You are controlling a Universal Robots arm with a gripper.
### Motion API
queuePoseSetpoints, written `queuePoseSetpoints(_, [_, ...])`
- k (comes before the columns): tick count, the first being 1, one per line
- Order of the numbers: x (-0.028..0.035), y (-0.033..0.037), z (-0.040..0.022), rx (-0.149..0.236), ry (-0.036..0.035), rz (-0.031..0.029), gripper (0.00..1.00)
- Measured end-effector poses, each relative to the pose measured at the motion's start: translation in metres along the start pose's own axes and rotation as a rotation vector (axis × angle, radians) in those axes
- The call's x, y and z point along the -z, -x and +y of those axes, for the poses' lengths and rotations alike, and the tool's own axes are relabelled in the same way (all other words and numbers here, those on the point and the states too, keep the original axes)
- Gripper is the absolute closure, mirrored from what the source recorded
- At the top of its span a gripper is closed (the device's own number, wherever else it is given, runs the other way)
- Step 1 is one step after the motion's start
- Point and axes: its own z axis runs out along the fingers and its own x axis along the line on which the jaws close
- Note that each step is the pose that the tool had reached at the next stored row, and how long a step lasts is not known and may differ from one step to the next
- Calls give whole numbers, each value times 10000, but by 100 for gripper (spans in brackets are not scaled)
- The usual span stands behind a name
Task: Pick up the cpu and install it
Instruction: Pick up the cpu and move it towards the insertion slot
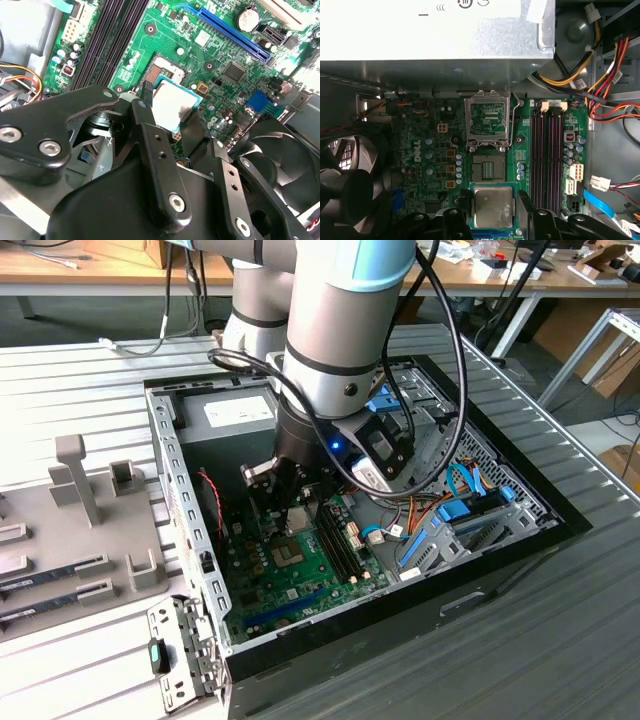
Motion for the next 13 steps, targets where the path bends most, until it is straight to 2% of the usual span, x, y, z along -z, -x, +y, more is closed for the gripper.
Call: queuePoseSetpoints(13, [-53, 2, -15, -1, -59, 0, 53])
